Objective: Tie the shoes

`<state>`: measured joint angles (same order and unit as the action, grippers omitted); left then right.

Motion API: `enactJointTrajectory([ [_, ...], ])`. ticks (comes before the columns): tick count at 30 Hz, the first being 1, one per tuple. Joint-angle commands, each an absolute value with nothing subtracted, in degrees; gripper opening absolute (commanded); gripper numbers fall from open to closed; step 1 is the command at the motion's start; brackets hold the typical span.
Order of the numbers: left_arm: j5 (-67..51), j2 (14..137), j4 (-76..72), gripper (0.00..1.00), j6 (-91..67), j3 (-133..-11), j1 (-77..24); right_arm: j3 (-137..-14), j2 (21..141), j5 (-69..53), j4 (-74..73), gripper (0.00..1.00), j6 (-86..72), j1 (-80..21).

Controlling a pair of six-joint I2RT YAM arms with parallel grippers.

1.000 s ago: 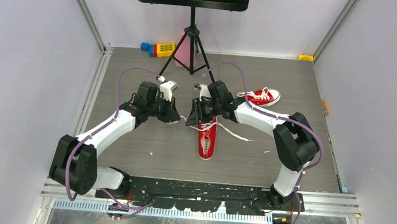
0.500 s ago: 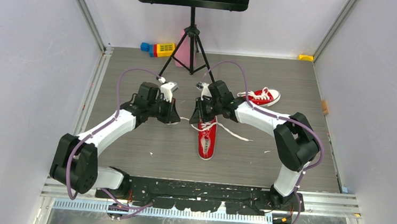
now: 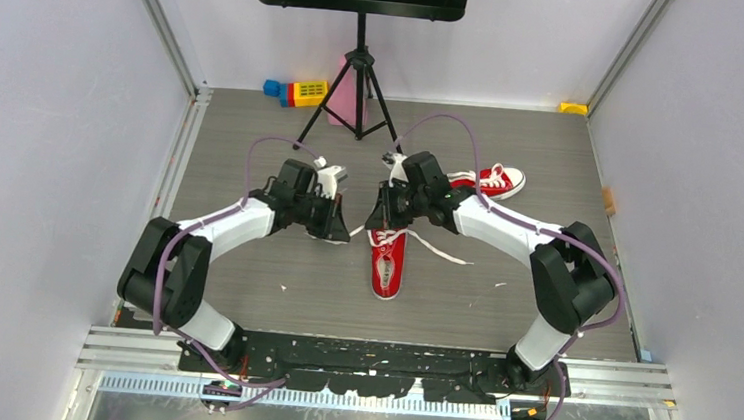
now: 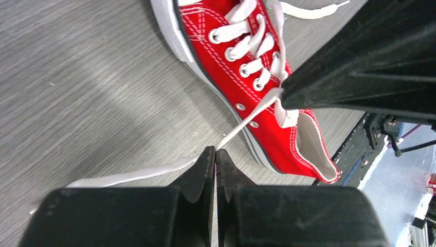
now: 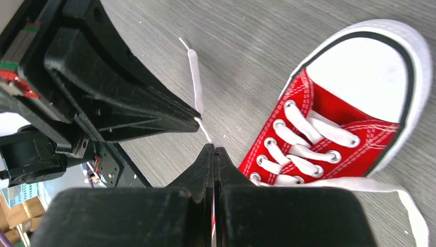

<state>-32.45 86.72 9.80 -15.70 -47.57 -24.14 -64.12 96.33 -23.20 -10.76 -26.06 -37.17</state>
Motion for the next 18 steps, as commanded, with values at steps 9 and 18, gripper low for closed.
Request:
enactJointTrajectory([
  [9, -20.83, 68.35, -4.12, 0.95, -12.63, -37.16, -25.58, -62.94, 92.54, -25.95, -9.0, 0.0, -25.95, -36.21],
  [18, -20.63, 68.07, -13.15, 0.99, -11.93, -36.49, -25.31, -63.38, 92.88, -26.72, -9.19, 0.0, -26.08, -36.2],
])
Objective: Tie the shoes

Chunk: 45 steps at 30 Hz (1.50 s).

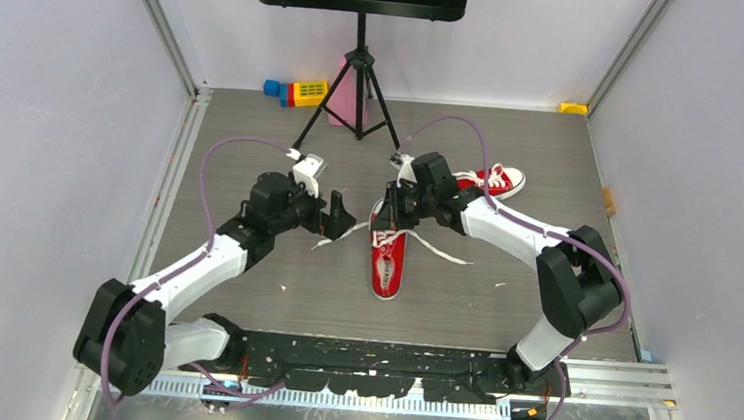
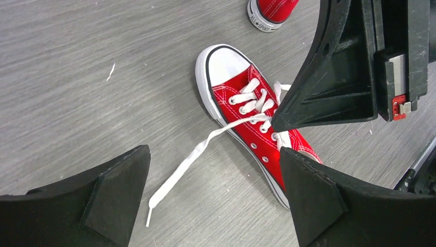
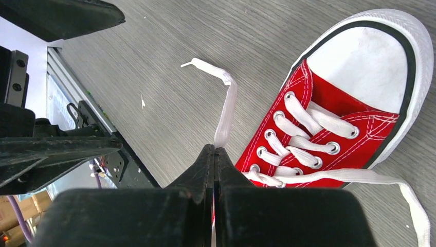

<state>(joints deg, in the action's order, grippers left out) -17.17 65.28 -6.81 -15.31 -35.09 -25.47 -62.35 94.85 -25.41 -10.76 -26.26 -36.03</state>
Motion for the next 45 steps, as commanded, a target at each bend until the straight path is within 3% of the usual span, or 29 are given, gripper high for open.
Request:
enactJointTrajectory([
  [1, -21.6, 69.56, -14.29, 0.98, -11.61, -36.74, -25.31, -63.37, 92.95, -26.7, -9.21, 0.0, -26.22, -36.22],
  [14, -33.61, 80.82, -18.98, 0.98, -7.3, -43.14, -28.13, -64.54, 94.47, -29.96, -9.89, 0.0, -26.6, -35.73],
  [29, -27.61, 87.33, -13.58, 0.76, -0.86, -47.41, -35.31, -65.42, 95.2, -31.6, -10.02, 0.0, -27.59, -34.48],
  [45, -33.08, 75.91, -18.87, 0.87, -5.8, -38.2, -29.63, -68.12, 98.13, -31.74, -12.22, 0.0, -25.41, -32.78],
])
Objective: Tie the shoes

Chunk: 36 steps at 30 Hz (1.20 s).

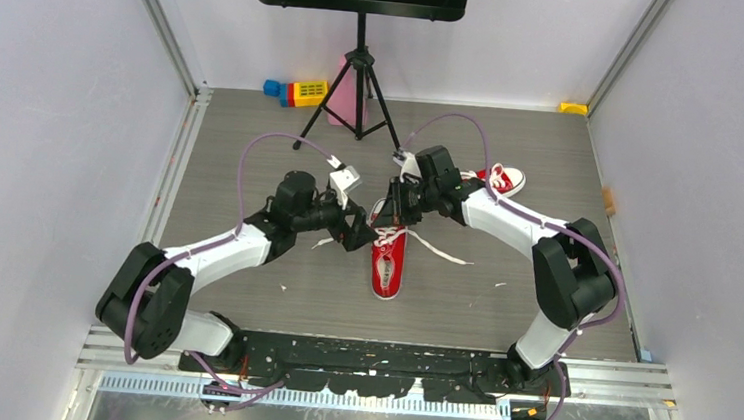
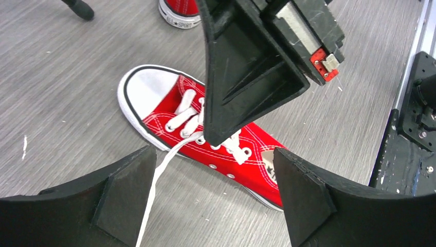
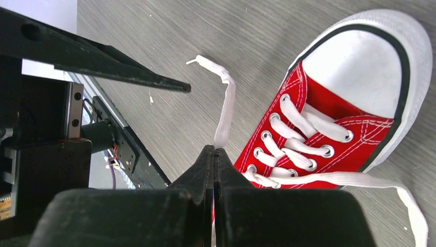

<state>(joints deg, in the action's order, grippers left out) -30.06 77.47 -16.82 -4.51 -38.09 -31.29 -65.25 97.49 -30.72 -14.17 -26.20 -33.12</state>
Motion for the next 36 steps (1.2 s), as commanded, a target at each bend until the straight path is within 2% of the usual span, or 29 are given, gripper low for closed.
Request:
enactJointTrajectory([
  [1, -34.71, 76.31, -19.0, 0.88, -5.61, -38.35, -29.62, -68.38, 98.31, -31.85, -12.29, 0.0, -25.42, -32.78],
  [8, -39.34, 81.61, -18.89, 0.9, -5.76, -42.1, -29.62, -69.7, 98.74, -32.79, -12.67, 0.0, -25.35, -32.71],
  [13, -37.42, 88.1, -12.13, 0.87, -4.17, -48.87, -29.71, -69.54, 98.18, -33.58, -13.09, 0.0, -25.39, -32.7],
  [23, -36.22, 87.73, -12.19, 0.82, -3.18, -48.54, -29.71, -69.65, 98.02, -34.9, -13.61, 0.0, -25.52, -32.7],
  [25, -37.05, 87.99, -12.22, 0.78, -3.17, -48.71, -29.77, -69.89, 97.89, -34.84, -14.22, 0.0, -25.2, -32.7],
  [32, -36.36, 87.8, -10.48, 0.51, -1.96, -48.18, -31.11, -70.31, 97.94, -34.36, -14.66, 0.0, -25.23, -32.69],
  [34, -36.01, 88.11, -10.08, 0.5, -1.78, -48.23, -31.43, -70.4, 97.8, -34.09, -14.88, 0.0, -25.3, -32.69],
  [36, -36.2, 88.6, -9.82, 0.53, -1.81, -48.52, -31.68, -70.32, 97.38, -34.01, -14.94, 0.0, -25.31, -32.7],
])
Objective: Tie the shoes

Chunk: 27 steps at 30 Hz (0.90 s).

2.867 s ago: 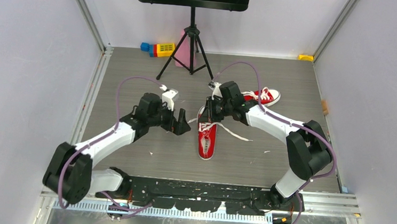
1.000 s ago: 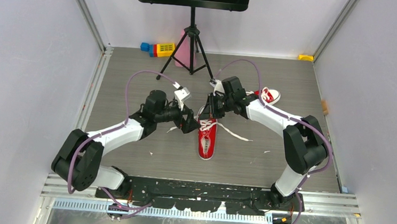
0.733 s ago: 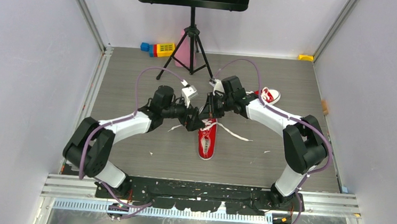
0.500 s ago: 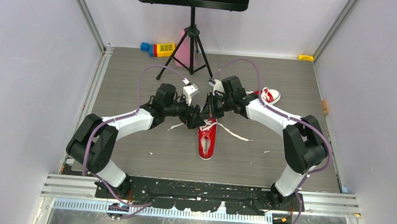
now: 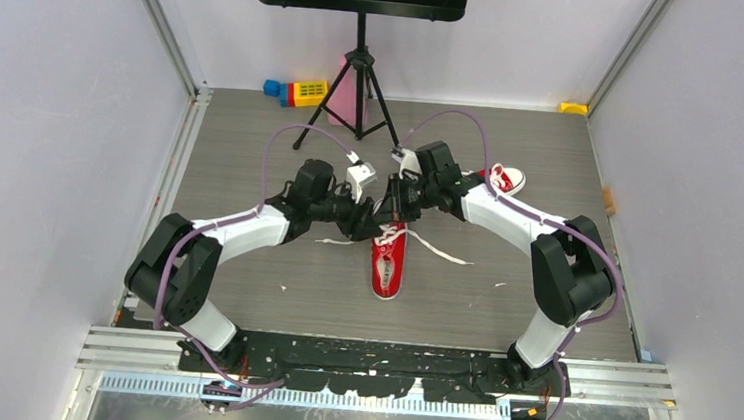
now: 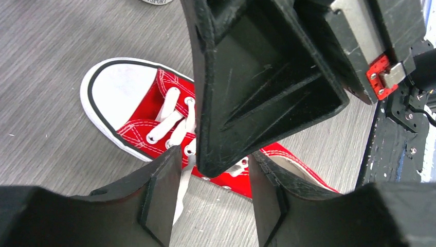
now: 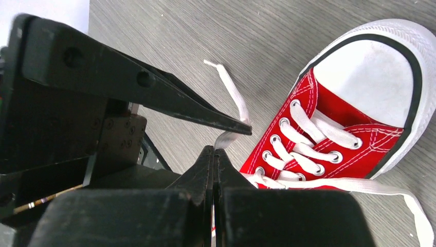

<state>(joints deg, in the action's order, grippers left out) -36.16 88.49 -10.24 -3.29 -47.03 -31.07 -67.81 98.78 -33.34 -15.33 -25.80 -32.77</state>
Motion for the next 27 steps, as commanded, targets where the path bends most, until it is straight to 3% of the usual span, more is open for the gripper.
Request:
enactJointTrajectory([
  [1, -36.33, 88.81, -9.76, 0.54, -1.84, -48.68, -31.72, -70.3, 97.14, -33.95, -15.0, 0.0, -25.31, -32.7],
  [6, -36.47, 89.3, -9.56, 0.51, -1.88, -48.77, -31.9, -70.21, 96.22, -33.45, -15.8, 0.0, -25.04, -32.52],
  [9, -36.26, 89.29, -9.5, 0.41, -2.1, -48.78, -31.9, -69.52, 95.55, -32.91, -15.77, 0.0, -25.04, -32.22],
  [11, -36.04, 89.34, -9.65, 0.28, -2.16, -48.76, -31.9, -68.97, 95.1, -32.62, -15.7, 0.0, -25.11, -32.02],
  [14, -36.18, 89.72, -9.58, 0.22, -2.14, -48.86, -31.9, -68.03, 94.43, -32.27, -15.73, 0.0, -25.13, -31.91],
  [18, -36.62, 90.53, -9.58, 0.22, -2.36, -49.22, -31.9, -66.83, 93.05, -31.03, -15.73, 0.0, -25.38, -31.56],
  [22, -37.65, 90.53, -9.64, 0.32, -2.63, -49.06, -31.99, -65.56, 92.04, -30.61, -15.5, 0.0, -25.47, -31.21],
  [27, -37.96, 90.87, -9.76, 0.24, -2.72, -49.3, -31.98, -64.6, 91.74, -30.75, -15.26, 0.0, -25.71, -30.94],
])
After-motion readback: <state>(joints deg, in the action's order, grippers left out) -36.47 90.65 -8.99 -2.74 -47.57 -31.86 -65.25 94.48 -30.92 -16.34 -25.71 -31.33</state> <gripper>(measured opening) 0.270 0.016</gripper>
